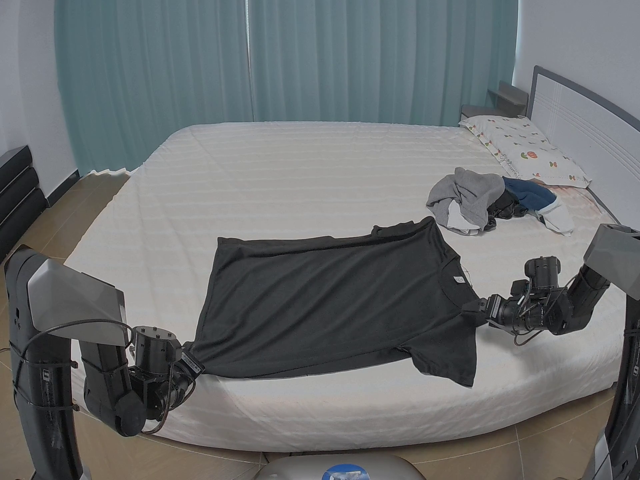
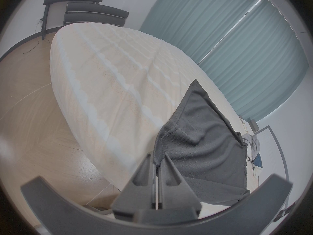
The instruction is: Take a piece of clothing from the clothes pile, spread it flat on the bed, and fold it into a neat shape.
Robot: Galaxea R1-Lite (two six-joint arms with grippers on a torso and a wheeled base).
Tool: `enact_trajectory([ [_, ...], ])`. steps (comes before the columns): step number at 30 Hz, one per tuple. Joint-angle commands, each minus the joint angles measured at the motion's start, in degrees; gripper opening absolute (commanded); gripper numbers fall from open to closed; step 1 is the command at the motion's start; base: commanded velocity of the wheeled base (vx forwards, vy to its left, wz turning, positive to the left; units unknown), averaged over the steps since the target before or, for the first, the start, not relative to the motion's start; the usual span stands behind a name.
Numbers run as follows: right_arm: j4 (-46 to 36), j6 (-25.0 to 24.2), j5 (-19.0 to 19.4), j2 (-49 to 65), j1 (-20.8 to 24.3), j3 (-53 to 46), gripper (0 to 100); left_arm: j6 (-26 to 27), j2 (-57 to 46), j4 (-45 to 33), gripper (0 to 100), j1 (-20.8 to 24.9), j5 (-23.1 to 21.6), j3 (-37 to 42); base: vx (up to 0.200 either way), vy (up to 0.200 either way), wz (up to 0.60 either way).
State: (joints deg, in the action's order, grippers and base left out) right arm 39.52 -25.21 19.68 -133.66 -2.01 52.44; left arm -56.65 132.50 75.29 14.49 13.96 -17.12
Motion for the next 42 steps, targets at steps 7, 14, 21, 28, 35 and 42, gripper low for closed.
enact_trajectory([
  [7,6.4,5.3,5.2,3.7,0.3,-12.6,100,0.0,0.0,0.0,0,0.1,0.0,0.1,0.0,0.0,0.0],
  [14,6.6,5.5,3.8,0.4,3.0,-12.0,100,0.0,0.3,0.0,0,0.1,0.0,0.1,0.0,0.0,0.0],
  [21,7.3,5.3,2.9,-1.0,4.4,-10.9,100,0.0,0.4,0.0,0,0.1,-0.1,0.1,0.0,0.0,0.0],
  [28,7.3,5.1,2.8,-0.7,4.3,-10.5,0,0.0,0.4,0.0,0,0.1,-0.1,0.0,0.0,0.0,0.0],
  [35,6.5,5.2,2.9,2.4,1.0,-12.6,0,0.2,0.5,0.0,0,0.1,-0.4,0.1,0.0,0.0,0.0],
  [42,6.6,5.4,3.2,5.5,-1.4,-17.6,0,0.7,0.3,0.0,0,0.0,-1.0,0.6,0.0,0.0,0.0],
])
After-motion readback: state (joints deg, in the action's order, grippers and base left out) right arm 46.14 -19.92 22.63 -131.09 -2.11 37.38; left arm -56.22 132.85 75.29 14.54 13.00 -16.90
